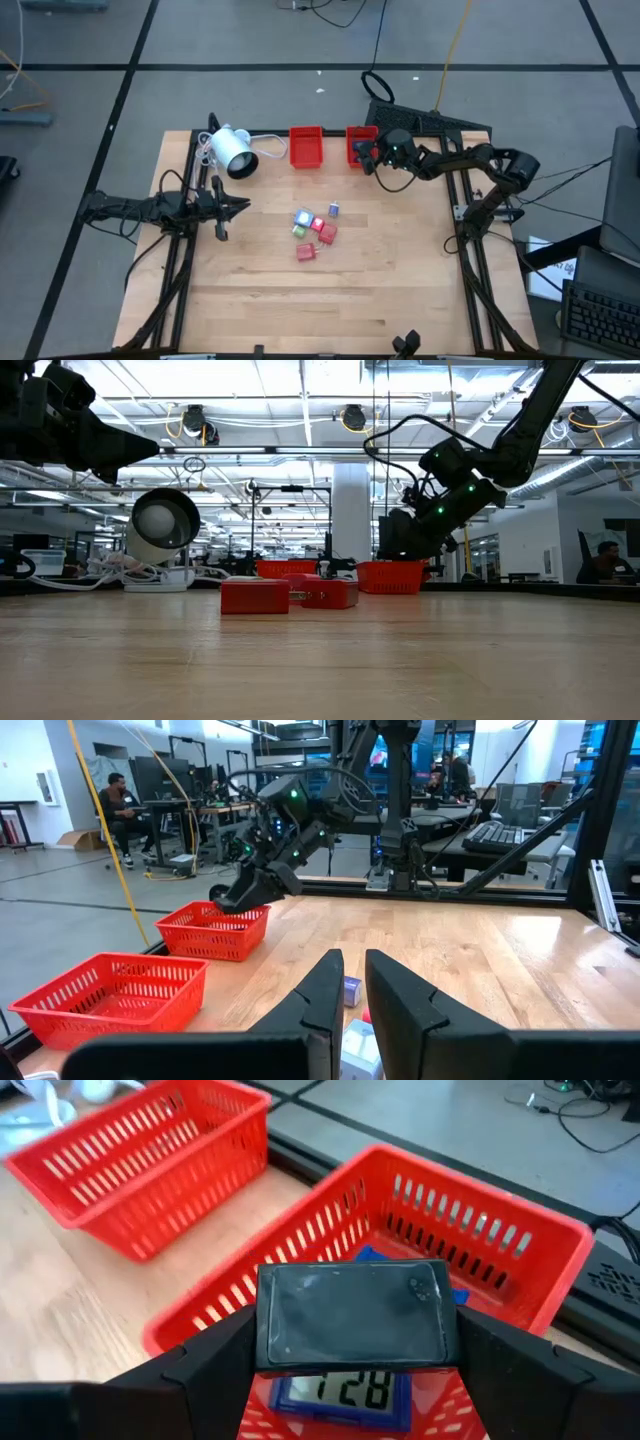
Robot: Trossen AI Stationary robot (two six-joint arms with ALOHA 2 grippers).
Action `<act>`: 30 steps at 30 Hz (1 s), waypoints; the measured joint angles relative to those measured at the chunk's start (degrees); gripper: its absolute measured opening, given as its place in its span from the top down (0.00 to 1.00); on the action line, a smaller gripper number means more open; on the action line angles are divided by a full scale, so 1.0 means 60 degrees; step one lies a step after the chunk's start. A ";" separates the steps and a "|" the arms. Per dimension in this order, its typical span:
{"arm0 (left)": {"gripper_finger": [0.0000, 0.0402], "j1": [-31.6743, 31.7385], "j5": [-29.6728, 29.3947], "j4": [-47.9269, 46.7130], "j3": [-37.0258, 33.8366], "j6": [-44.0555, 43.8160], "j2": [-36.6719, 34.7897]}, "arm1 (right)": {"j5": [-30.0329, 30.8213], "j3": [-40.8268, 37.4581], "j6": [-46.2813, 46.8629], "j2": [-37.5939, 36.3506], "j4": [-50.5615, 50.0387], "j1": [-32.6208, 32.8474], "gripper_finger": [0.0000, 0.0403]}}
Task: Pick & Place Office items
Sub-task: Put the black digital clock into the right red bin
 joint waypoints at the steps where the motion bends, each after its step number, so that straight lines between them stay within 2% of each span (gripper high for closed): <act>1: 0.88 0.0003 0.0000 0.0000 0.0000 0.0002 0.0000 | 0.0000 0.0000 0.0007 0.0074 0.0028 0.0000 0.27; 10: 0.88 0.0000 0.0000 0.0000 0.0000 0.0002 0.0000 | 0.0026 0.0000 -0.0001 0.0492 0.0551 0.0022 0.27; 30: 0.88 0.0000 0.0000 0.0000 0.0000 0.0002 0.0000 | -0.0011 -0.0004 -0.0062 0.0492 0.0512 0.0026 0.27</act>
